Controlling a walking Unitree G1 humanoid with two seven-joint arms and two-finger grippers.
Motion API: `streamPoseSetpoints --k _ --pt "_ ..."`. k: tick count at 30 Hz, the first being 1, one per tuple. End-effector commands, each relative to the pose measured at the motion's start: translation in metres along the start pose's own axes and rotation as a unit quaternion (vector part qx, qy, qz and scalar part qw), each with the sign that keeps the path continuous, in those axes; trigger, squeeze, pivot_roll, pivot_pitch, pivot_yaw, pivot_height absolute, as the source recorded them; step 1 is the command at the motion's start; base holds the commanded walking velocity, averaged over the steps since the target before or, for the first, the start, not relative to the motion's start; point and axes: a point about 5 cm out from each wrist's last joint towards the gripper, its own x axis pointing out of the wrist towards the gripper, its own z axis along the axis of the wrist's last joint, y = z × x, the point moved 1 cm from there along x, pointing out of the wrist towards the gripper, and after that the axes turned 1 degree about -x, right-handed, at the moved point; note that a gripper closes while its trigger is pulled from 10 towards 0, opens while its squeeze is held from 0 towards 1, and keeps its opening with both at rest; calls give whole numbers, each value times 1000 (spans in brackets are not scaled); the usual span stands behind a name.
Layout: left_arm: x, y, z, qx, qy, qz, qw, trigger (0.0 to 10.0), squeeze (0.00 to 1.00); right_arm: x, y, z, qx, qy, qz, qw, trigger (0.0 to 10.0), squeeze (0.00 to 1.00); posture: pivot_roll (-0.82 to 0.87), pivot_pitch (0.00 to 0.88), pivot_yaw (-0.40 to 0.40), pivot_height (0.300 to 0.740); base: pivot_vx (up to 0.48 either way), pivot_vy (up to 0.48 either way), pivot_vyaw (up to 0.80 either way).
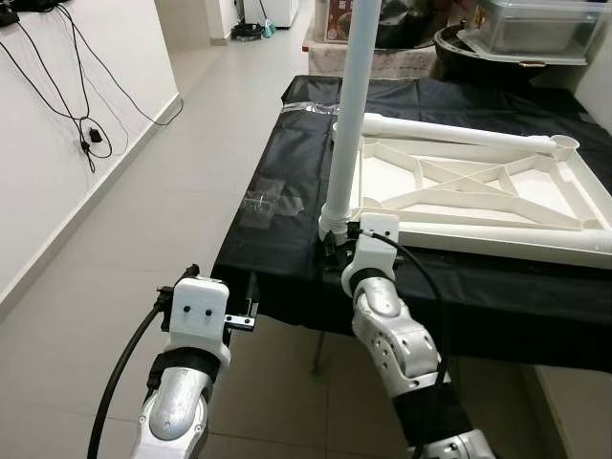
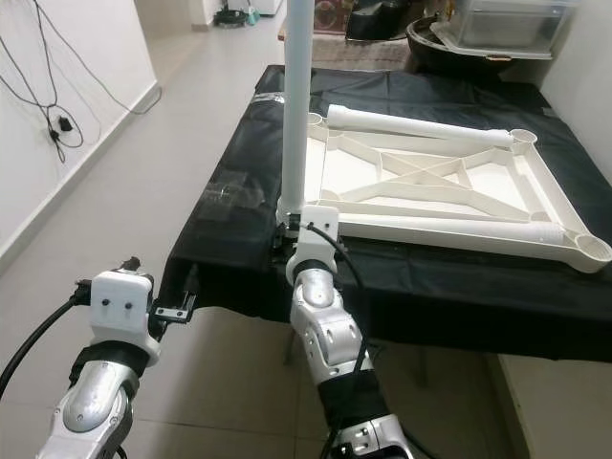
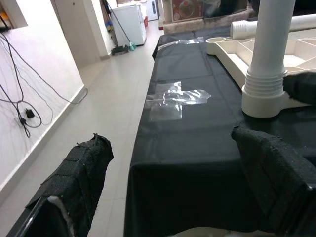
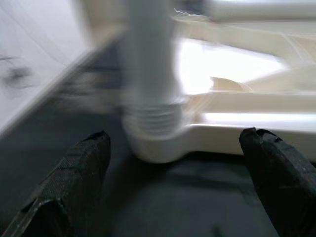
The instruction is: Building children table
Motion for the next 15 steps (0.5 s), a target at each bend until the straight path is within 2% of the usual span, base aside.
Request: streamPoseSetpoints --k 1,5,6,7,8,15 --pt "-2 -2 -6 -3 7 -10 1000 10000 0 -11 7 -1 -10 -24 67 997 10000 0 -88 53 36 740 0 0 0" --pt "-2 -3 -8 -5 10 -13 1000 10000 0 -16 8 -3 -12 -29 89 996 10000 0 -88 53 36 740 0 0 0" --pt "-15 -1 -21 -26 47 -11 998 10000 0 -27 4 -10 11 -21 105 994 10000 0 -102 26 59 740 0 0 0" --pt "-15 -1 -21 -26 47 -11 998 10000 0 -27 4 -10 11 -21 105 994 10000 0 -102 26 59 740 0 0 0" --pt "-23 -1 -28 -42 68 -9 997 10000 0 -32 2 -13 12 -22 110 994 10000 0 -104 23 59 740 0 0 0" --pt "-34 -3 -41 -59 101 -7 993 10000 0 -39 2 -18 -2 -29 122 992 10000 0 -105 0 63 740 0 0 0"
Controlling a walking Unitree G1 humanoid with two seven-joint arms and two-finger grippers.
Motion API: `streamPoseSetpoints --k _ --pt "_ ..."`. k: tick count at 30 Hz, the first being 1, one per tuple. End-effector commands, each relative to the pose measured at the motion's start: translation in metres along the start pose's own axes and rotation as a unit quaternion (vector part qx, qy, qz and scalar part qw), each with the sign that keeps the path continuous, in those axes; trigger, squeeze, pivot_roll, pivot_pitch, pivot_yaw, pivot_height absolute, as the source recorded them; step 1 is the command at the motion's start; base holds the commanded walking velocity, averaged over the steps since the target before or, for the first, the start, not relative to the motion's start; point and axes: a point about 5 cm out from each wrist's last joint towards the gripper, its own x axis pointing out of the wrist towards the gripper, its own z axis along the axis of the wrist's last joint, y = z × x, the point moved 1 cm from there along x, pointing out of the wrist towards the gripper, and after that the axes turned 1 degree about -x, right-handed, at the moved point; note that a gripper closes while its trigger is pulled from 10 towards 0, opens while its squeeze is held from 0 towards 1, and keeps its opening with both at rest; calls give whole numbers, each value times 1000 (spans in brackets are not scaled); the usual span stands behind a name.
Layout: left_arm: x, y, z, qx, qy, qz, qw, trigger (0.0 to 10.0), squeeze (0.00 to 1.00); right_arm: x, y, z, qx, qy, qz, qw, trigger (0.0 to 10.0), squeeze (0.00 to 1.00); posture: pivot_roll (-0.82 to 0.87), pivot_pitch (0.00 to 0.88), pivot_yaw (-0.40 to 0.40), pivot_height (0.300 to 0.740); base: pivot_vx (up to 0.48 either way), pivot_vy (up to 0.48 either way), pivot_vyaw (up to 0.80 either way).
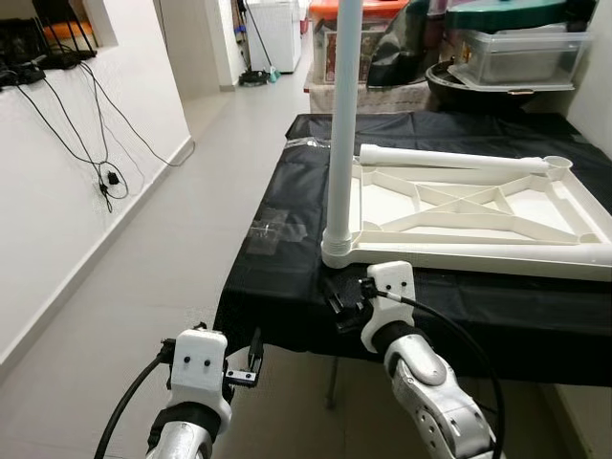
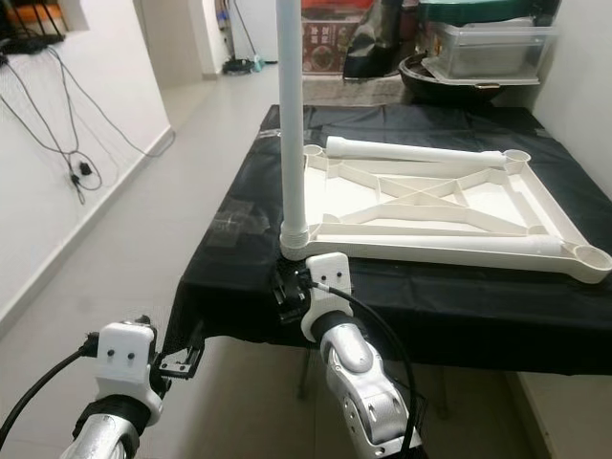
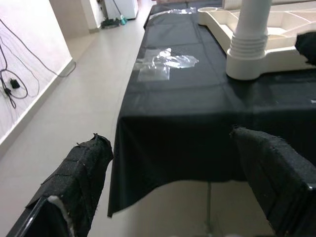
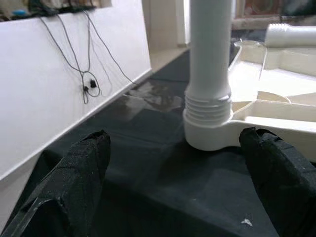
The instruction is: Building children table
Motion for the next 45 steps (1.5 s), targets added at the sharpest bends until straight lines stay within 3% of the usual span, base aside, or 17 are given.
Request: streamPoseSetpoints --k 1,15,22,45 --pt "1 -2 -5 -5 9 -4 1000 10000 0 -2 6 2 -8 -13 16 1000 10000 0 -108 0 65 740 0 0 0" --pt "2 2 -9 -23 22 11 999 10000 0 -2 11 -13 -10 11 28 1000 10000 0 -74 0 65 740 0 0 0" --pt "2 0 -11 -23 27 12 999 10000 0 -1 12 -14 -17 13 33 999 10000 0 -70 0 53 740 0 0 -634" --pt "6 -4 -19 -19 40 2 999 10000 0 1 14 -22 -27 26 45 998 10000 0 -81 0 44 740 -23 0 0"
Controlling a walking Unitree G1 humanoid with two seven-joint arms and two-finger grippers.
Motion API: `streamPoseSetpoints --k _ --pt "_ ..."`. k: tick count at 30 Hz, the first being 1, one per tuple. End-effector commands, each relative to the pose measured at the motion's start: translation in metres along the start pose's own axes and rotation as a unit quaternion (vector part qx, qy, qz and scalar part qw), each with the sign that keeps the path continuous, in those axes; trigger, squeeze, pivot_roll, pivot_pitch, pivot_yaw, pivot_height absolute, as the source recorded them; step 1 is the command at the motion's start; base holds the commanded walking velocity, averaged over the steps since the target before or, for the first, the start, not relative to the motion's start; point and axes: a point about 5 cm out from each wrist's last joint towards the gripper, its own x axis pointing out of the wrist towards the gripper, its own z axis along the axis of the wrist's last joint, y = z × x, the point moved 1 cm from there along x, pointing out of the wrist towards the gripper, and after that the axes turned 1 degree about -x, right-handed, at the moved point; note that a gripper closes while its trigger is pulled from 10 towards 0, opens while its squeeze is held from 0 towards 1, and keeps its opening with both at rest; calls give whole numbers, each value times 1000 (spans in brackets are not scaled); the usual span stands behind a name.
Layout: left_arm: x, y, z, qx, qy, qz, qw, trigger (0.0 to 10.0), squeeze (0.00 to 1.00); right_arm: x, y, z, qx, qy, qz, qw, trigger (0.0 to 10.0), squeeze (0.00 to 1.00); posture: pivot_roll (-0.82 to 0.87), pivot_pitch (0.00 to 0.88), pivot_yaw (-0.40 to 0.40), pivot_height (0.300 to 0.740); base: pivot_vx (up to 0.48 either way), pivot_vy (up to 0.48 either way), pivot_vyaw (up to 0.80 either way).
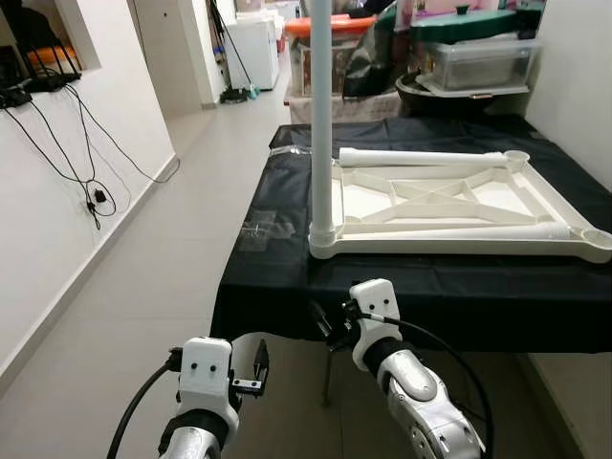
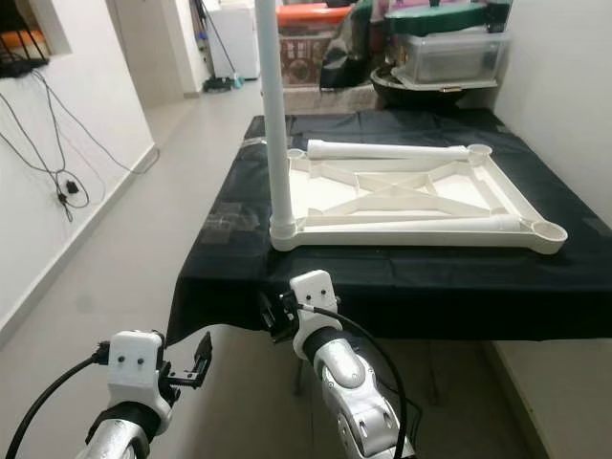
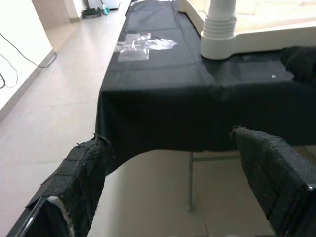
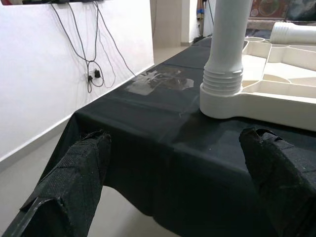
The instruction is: Building children table
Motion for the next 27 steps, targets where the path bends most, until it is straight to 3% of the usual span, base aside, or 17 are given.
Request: streamPoseSetpoints --k 1,11,27 --pt "1 0 -3 4 3 1 1000 10000 0 2 3 0 -1 0 6 1000 10000 0 -82 0 41 740 -330 0 0" --pt "3 -2 -4 10 5 -4 1000 10000 0 4 2 -4 -3 6 6 1000 10000 0 -87 0 44 740 -266 0 0" --pt "3 -3 -4 14 2 -3 1000 10000 0 4 3 -6 -7 11 9 1000 10000 0 -86 0 42 740 0 0 0"
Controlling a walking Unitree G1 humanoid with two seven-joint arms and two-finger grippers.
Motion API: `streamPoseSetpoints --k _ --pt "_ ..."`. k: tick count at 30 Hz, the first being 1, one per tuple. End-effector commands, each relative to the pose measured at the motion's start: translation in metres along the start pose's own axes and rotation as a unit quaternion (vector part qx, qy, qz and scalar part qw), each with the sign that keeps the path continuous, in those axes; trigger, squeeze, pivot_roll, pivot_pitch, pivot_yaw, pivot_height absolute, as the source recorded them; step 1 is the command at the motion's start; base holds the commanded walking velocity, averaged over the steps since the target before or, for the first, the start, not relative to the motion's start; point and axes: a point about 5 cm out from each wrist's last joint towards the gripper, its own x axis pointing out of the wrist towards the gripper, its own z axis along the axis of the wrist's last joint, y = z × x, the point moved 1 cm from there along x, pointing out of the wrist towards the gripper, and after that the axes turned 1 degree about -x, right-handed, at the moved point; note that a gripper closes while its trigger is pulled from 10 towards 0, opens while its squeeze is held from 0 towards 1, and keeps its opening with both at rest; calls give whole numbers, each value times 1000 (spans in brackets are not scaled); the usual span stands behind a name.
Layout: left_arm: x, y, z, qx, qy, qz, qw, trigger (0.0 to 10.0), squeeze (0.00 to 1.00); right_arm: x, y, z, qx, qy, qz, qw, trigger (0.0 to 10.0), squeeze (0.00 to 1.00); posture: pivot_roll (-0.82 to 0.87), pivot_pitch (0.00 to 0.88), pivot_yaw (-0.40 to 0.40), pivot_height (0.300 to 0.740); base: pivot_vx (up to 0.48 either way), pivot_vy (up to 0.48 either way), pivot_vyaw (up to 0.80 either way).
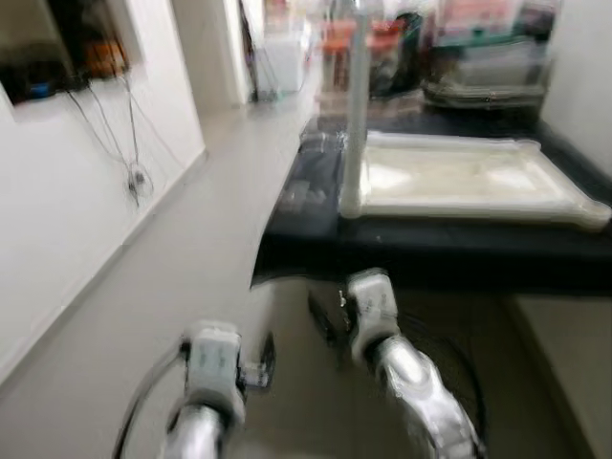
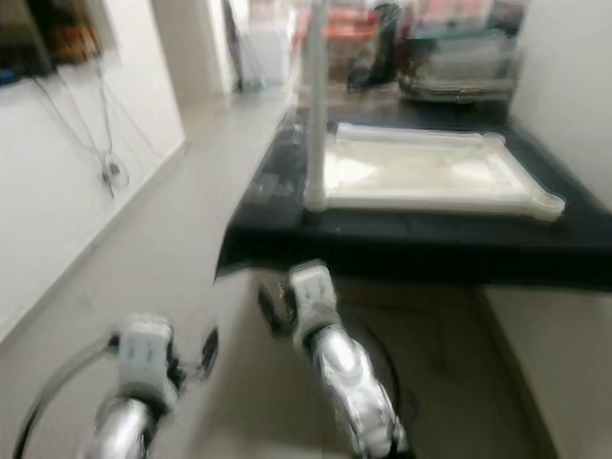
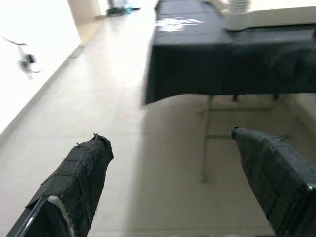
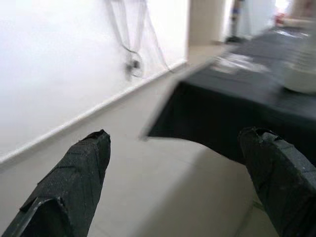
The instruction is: Building children table
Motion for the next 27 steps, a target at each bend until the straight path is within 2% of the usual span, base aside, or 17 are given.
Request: streamPoseSetpoints --k 1,7,18,27 --pt "1 1 2 6 -6 4 1000 10000 0 0 0 -1 -7 3 0 1000 10000 0 -86 0 42 740 0 0 0" --pt "2 2 4 8 -11 8 1000 10000 0 0 -1 0 -10 0 -2 1000 10000 0 -86 0 39 740 0 0 0" --pt "-2 13 17 42 -48 29 998 10000 0 1 -4 0 -11 0 -11 1000 10000 0 -84 0 36 740 0 0 -788" --pt "-1 11 21 36 -58 42 997 10000 0 1 -4 1 -13 -2 -14 1000 10000 0 -78 0 33 740 0 0 -788"
